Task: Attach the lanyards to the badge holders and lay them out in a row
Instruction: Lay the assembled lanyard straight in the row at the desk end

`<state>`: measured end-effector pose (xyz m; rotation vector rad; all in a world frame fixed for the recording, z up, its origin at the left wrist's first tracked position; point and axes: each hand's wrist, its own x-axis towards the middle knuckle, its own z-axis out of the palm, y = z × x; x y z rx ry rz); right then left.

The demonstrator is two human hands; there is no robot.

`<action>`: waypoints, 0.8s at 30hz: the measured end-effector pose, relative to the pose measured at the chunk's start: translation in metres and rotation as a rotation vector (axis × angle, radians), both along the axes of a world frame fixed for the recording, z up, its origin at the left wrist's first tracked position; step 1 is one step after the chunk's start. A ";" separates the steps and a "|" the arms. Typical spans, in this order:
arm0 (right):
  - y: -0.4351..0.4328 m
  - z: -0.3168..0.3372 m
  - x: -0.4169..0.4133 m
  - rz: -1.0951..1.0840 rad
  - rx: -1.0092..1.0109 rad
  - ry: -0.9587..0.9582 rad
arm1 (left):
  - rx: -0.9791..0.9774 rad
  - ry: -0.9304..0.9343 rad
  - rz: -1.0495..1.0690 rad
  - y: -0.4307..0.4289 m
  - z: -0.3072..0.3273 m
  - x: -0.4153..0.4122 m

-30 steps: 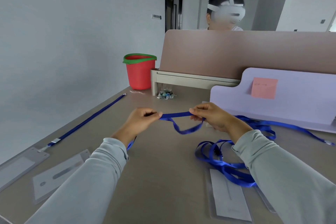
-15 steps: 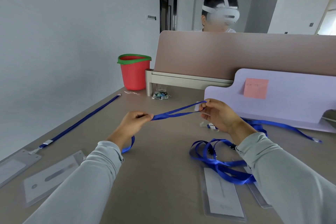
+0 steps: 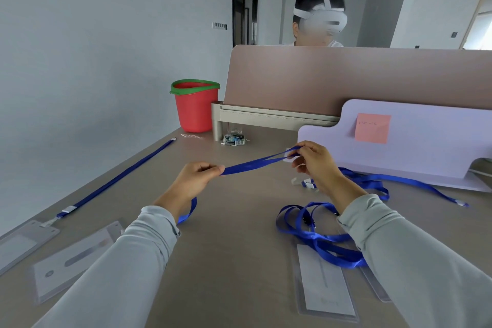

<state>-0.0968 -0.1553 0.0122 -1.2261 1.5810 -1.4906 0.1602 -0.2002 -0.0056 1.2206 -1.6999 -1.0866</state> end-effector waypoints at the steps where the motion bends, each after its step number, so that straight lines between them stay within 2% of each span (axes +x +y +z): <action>1: 0.002 0.000 -0.002 0.075 -0.009 -0.147 | 0.004 -0.006 -0.001 0.000 0.000 0.002; 4: 0.009 0.001 -0.009 0.295 -0.009 -0.452 | 0.024 -0.012 -0.014 0.000 0.000 0.004; 6: 0.010 -0.001 -0.010 0.350 0.004 -0.529 | 0.032 -0.019 -0.019 0.000 0.000 0.003; 8: 0.009 -0.001 -0.010 0.312 0.014 -0.537 | 0.038 -0.023 -0.021 0.000 0.000 0.002; 15: 0.010 -0.005 -0.014 0.207 0.144 -0.013 | 0.058 0.048 -0.001 0.001 0.005 0.007; 19: 0.014 -0.009 -0.015 0.319 0.205 0.030 | 0.050 0.096 0.027 -0.002 0.006 0.009; 21: 0.014 -0.010 -0.015 0.360 0.165 -0.036 | 0.053 0.110 0.045 -0.004 0.007 0.010; 24: 0.010 -0.010 -0.016 0.441 -0.035 -0.382 | 0.059 0.069 0.032 -0.003 0.005 0.009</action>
